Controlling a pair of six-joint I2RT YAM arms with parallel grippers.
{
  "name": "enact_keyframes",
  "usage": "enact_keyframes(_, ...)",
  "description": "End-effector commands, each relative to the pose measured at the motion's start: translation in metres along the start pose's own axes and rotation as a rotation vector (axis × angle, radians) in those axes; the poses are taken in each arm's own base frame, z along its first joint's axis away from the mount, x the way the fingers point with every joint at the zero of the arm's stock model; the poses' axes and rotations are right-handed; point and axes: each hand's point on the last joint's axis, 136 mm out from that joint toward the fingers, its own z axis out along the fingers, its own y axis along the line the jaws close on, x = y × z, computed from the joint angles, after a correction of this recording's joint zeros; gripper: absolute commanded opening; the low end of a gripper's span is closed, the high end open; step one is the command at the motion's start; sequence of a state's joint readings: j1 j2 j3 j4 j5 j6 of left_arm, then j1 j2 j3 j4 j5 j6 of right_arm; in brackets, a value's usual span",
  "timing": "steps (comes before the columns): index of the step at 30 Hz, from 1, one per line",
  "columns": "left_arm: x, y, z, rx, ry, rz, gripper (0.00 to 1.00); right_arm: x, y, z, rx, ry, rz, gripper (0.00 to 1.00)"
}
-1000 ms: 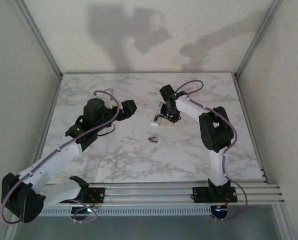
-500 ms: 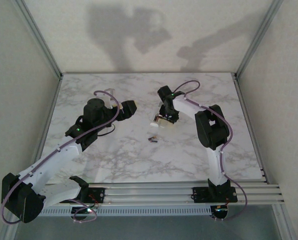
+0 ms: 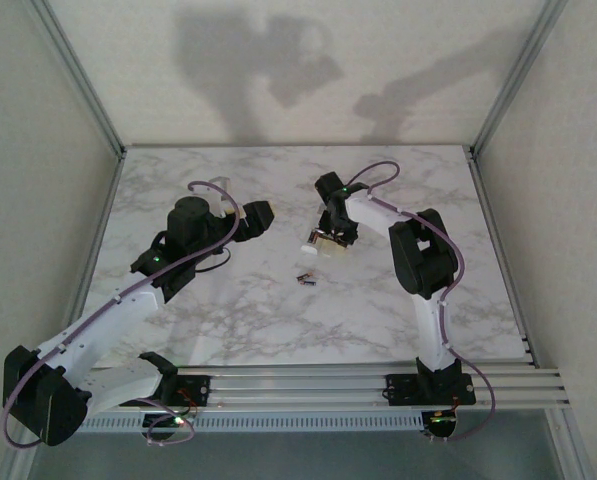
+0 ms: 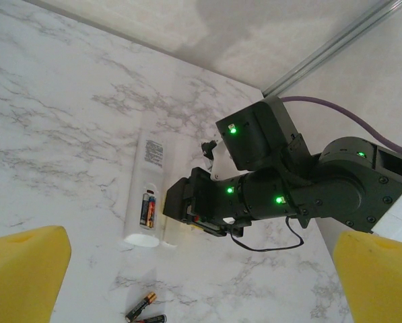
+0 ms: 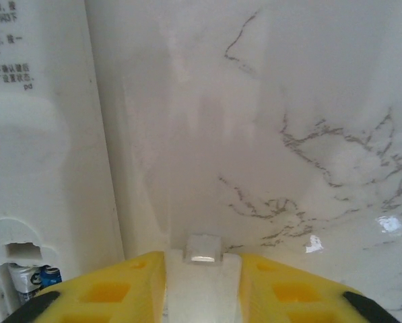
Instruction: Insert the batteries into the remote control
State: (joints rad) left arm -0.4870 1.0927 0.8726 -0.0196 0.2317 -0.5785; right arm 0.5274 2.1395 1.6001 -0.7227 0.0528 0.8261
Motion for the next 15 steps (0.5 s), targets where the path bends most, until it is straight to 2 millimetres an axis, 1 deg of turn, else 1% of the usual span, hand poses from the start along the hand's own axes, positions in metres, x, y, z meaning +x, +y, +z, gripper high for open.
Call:
enact_keyframes(1, -0.007, 0.001, -0.004, 0.001, -0.034, 0.011, 1.0, 0.0, 0.0, -0.009, 0.008, -0.014, -0.001, 0.38)
enact_keyframes(4, -0.007, 0.001, -0.003, 0.002, -0.034, 0.009, 0.99, 0.002, -0.002, -0.005, 0.02, -0.003, -0.007, 0.38)
enact_keyframes(10, -0.007, 0.001, -0.004, 0.002, -0.035, 0.009, 1.0, 0.007, -0.007, 0.004, 0.051, 0.023, -0.025, 0.35)
enact_keyframes(13, -0.007, 0.002, -0.003, -0.001, -0.033, 0.009, 1.0, 0.006, -0.008, 0.003, 0.053, 0.02, -0.03, 0.32)
enact_keyframes(15, -0.007, 0.002, -0.003, 0.0, -0.034, 0.008, 1.0, 0.005, -0.007, -0.002, 0.046, 0.012, -0.029, 0.3)
